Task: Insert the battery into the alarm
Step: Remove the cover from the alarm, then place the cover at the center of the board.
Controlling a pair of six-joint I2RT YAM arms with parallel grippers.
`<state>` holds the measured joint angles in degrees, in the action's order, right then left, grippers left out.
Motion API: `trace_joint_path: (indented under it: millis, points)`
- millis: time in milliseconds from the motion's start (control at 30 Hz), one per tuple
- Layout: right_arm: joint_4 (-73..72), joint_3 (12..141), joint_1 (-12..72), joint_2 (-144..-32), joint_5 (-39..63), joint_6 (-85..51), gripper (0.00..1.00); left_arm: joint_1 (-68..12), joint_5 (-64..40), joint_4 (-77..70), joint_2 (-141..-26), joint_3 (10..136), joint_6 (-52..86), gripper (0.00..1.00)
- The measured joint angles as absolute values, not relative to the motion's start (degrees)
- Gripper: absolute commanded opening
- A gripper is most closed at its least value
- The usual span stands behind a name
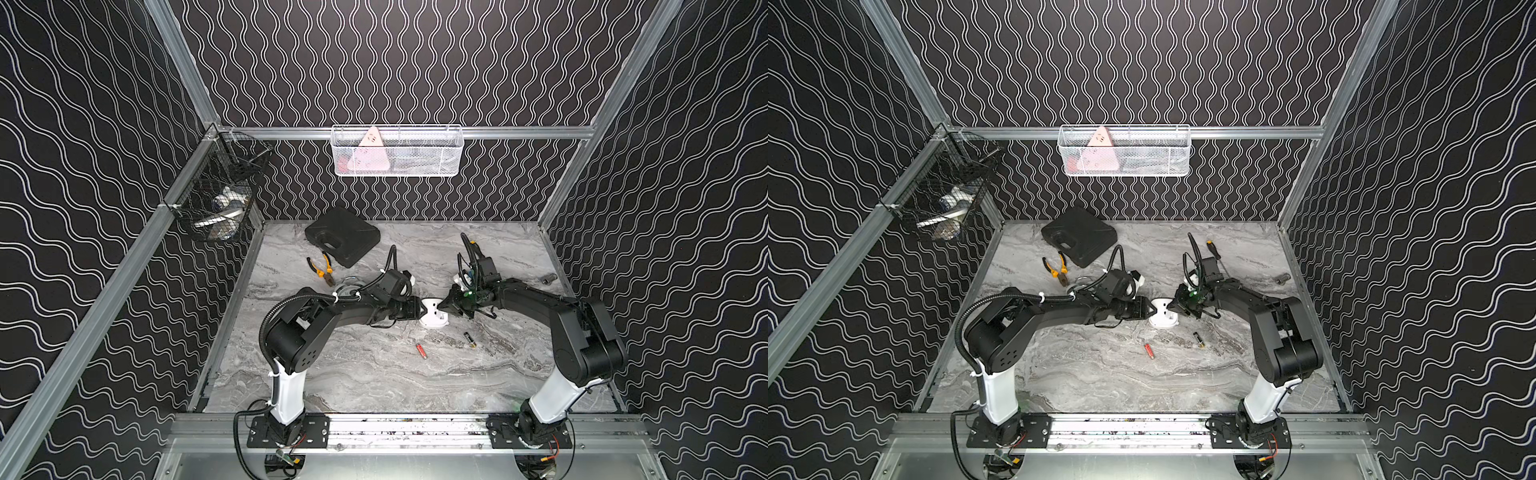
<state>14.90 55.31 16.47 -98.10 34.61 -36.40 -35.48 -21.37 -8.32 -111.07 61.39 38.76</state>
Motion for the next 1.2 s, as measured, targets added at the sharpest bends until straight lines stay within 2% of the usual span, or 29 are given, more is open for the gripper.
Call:
trace_joint_path:
  millis: [367, 600, 767, 967, 1033, 1100, 1200]
  points:
    - [17.0, 55.2, 15.4, -91.7, 32.2, -35.3, 0.06, -35.5, -21.4, -8.5, -110.9, 61.1, 38.7, 0.43]
    - [21.5, 55.2, 8.0, -88.8, 28.3, -31.8, 0.07, -35.5, -21.4, -8.6, -110.7, 60.8, 38.8, 0.43]
    - [24.6, 56.3, 2.9, -91.1, 22.1, -28.0, 0.07, -35.5, -21.4, -8.8, -110.7, 60.7, 38.7, 0.43]
    - [26.8, 59.0, 1.5, -97.1, 14.2, -24.5, 0.09, -35.5, -21.5, -9.0, -110.7, 60.5, 38.7, 0.43]
    - [27.1, 59.8, 1.5, -98.7, 12.9, -24.1, 0.15, -35.5, -21.5, -9.2, -110.6, 60.4, 38.8, 0.43]
    - [27.3, 59.9, 1.5, -99.1, 12.5, -23.8, 0.32, -35.5, -21.5, -9.2, -110.6, 60.4, 38.8, 0.43]
    - [28.0, 59.3, 1.5, -97.3, 12.1, -23.3, 0.40, -35.5, -21.4, -8.9, -110.4, 60.4, 38.7, 0.43]
